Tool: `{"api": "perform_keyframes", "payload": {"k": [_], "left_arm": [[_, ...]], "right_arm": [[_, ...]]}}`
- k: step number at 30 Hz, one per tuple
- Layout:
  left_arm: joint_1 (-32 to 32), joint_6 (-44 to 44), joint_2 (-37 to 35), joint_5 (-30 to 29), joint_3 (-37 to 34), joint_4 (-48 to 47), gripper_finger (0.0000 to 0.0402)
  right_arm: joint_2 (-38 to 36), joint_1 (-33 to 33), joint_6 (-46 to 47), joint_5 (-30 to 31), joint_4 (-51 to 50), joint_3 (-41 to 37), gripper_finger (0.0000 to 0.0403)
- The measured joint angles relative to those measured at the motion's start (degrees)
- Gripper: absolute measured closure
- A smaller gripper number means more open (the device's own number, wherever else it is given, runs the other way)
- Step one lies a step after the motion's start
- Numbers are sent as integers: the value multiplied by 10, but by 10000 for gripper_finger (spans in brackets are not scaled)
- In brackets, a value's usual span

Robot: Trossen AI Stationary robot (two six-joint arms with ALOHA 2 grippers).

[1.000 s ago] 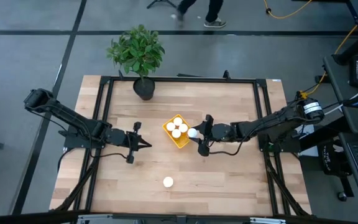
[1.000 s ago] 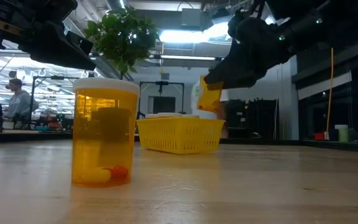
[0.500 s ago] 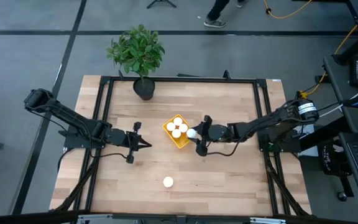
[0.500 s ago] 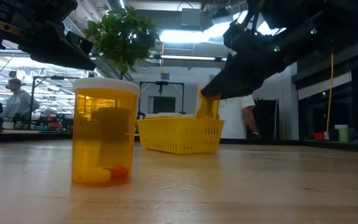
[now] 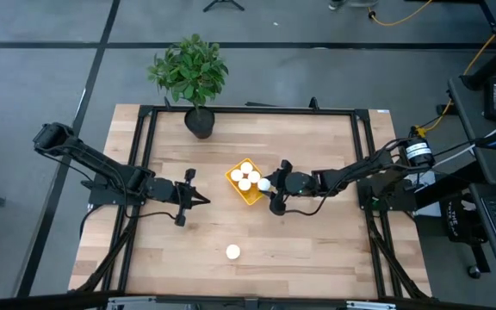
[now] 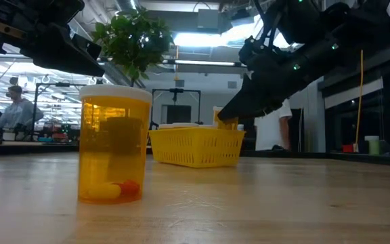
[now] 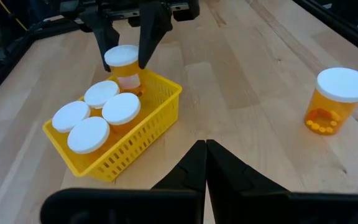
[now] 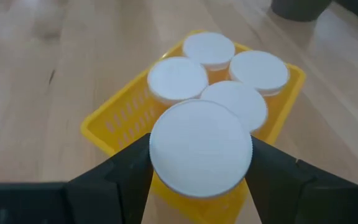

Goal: Pick and place pill bottles into a basket
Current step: Put the top pill bottle into the bin

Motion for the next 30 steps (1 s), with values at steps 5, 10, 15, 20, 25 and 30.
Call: {"api": "perform_keyframes", "payload": {"k": [5,10,15,20,25,30], "left_arm": [[0,0,0,0,0,0,398],[0,0,0,0,0,0,398],[0,0,0,0,0,0,398],[0,0,0,0,0,0,398],[0,0,0,0,0,0,398],[0,0,0,0,0,0,398]], "right_arm": [[0,0,0,-12,0,0,176],[0,0,-13,-13,0,0,176],[0,0,-28,-20,0,0,176],[0,0,-28,-32,0,0,176],[0,0,-40,-32,-4,0,176],[0,0,-46,-32,-4,0,176]]}}
